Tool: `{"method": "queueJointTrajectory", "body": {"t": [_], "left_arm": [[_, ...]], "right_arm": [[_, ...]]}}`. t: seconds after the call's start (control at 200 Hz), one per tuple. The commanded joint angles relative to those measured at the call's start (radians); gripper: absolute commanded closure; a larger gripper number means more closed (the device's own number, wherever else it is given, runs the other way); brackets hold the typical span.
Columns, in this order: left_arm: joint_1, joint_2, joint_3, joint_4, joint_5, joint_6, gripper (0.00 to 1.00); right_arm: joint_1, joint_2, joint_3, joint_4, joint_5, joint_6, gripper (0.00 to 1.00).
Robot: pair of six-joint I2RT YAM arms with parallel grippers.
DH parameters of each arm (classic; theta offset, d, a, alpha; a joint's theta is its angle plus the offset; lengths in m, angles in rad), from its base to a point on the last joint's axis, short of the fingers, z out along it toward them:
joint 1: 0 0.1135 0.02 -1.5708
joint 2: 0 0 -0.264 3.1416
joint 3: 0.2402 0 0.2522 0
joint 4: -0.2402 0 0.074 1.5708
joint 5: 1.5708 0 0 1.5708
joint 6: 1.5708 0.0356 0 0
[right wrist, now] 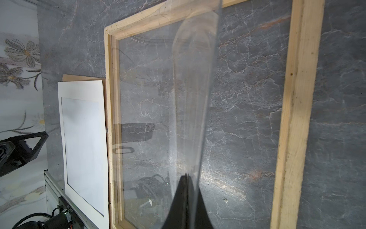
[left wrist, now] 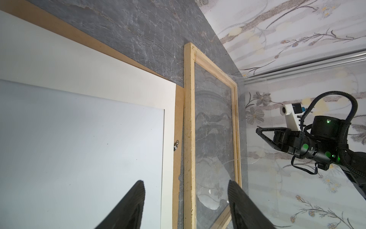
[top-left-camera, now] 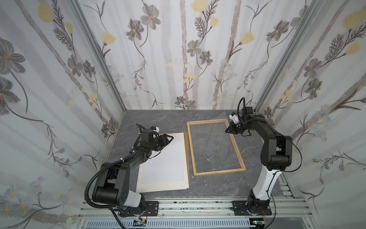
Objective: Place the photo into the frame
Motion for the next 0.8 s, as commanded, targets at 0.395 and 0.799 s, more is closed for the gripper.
{"method": "queueJointTrajectory", "body": {"t": [0.395, 0.799], "left_arm": [[0.001, 0.000, 0.003, 0.038, 0.011, -0.002, 0.34], [-0.014, 0.027, -0.018, 0.078, 0.018, -0.019, 0.34]], "right_arm": [[0.008, -0.003, 0.012, -0.037, 0.027, -0.067, 1.00], [0.012, -0.034, -0.050, 0.060, -0.048, -0.081, 1.00]]}}
